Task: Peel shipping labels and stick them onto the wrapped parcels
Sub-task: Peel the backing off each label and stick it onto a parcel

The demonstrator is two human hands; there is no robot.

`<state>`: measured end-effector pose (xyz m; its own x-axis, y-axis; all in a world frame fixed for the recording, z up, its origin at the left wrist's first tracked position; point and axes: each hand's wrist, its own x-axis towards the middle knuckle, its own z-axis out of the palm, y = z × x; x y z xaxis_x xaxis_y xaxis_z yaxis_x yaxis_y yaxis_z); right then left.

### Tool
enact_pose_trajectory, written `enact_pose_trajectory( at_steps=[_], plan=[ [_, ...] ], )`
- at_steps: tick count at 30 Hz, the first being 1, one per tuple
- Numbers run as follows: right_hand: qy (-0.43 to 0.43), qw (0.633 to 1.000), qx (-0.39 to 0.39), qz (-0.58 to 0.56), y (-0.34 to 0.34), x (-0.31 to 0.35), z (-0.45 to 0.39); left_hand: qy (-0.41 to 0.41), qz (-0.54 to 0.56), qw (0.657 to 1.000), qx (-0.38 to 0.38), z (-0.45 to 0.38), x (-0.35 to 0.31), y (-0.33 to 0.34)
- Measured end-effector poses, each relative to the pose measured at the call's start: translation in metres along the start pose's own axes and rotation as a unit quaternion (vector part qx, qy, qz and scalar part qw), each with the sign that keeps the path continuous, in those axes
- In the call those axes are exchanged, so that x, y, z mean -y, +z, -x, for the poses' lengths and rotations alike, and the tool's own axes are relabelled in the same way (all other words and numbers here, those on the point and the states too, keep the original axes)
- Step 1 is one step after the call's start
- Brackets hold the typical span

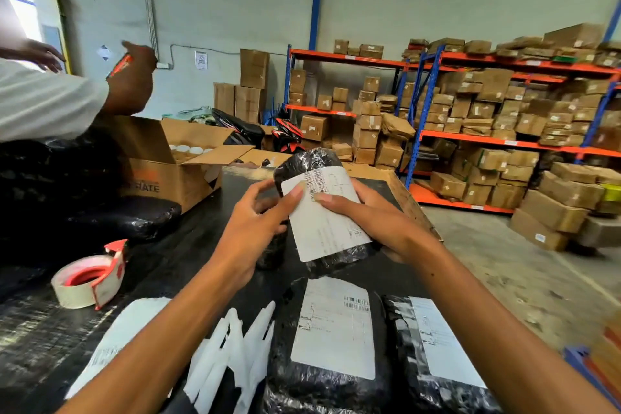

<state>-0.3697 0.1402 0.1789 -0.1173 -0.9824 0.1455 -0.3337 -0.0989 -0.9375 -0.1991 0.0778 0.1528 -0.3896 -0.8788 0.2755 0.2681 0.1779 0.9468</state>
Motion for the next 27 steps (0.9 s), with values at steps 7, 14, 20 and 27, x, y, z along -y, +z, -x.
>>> enact_pose_trajectory(
  at_steps=[7, 14, 20, 27],
  plan=[
    [0.023, 0.987, -0.004, -0.158, -0.008, -0.006, 0.011, 0.024, 0.059, 0.998, -0.006, -0.003, 0.010, 0.026],
    [0.062, 0.990, -0.075, -0.097, -0.020, -0.017, 0.023, -0.049, 0.016, 0.998, 0.022, -0.007, 0.026, 0.047],
    [0.174, 0.978, -0.114, -0.013, -0.051, -0.037, 0.048, -0.107, -0.070, 0.984, 0.128, -0.005, 0.048, 0.072],
    [0.301, 0.930, -0.159, 0.139, -0.053, -0.062, 0.062, -0.129, -0.168, 0.956, 0.203, -0.001, 0.079, 0.078]
  ],
)
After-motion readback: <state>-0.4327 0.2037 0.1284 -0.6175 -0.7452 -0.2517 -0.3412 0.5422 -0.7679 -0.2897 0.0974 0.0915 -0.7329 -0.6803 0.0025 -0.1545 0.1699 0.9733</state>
